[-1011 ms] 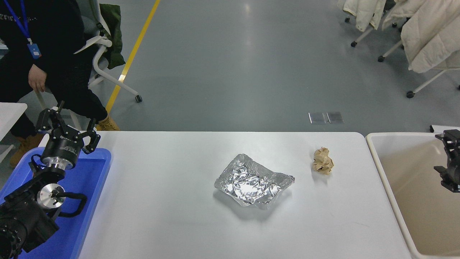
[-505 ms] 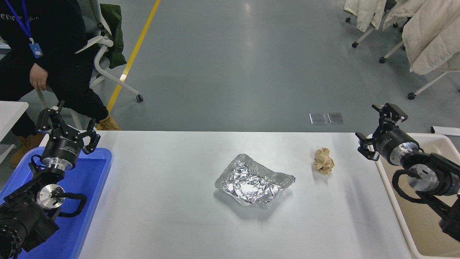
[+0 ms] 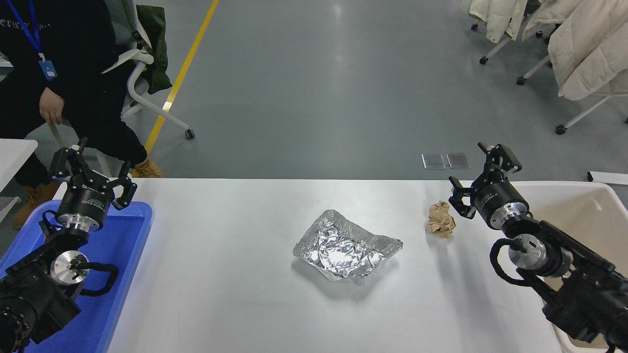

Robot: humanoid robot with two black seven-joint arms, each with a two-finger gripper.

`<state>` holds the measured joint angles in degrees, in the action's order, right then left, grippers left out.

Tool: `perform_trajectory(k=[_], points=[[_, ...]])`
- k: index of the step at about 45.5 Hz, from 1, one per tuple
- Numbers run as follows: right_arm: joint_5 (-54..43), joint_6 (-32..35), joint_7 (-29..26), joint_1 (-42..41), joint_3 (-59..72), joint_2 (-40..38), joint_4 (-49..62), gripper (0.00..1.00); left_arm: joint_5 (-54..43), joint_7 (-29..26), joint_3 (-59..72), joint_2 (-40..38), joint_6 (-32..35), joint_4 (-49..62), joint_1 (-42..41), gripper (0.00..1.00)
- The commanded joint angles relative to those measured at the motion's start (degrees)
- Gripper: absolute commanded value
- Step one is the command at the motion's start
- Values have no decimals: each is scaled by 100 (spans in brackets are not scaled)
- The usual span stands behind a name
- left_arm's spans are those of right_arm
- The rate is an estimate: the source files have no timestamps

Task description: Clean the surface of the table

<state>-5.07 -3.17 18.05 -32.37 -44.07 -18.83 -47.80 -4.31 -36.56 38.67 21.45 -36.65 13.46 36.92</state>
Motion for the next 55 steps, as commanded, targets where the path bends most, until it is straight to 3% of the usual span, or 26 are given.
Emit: perform_trajectory(k=[1, 29, 42, 55], points=[[-2, 88, 198, 81, -49, 248, 271, 100, 0, 0, 0, 0, 0, 7, 0, 100], [-20, -149, 207, 37, 3, 195, 174, 100, 0, 0, 0, 0, 0, -1, 0, 100], [-951, -816, 199, -814, 2805, -964, -739, 99, 0, 0, 0, 0, 0, -1, 9, 100], [-1707, -905, 67, -2009, 5064, -2090, -2321, 99, 0, 0, 0, 0, 0, -1, 0, 100]])
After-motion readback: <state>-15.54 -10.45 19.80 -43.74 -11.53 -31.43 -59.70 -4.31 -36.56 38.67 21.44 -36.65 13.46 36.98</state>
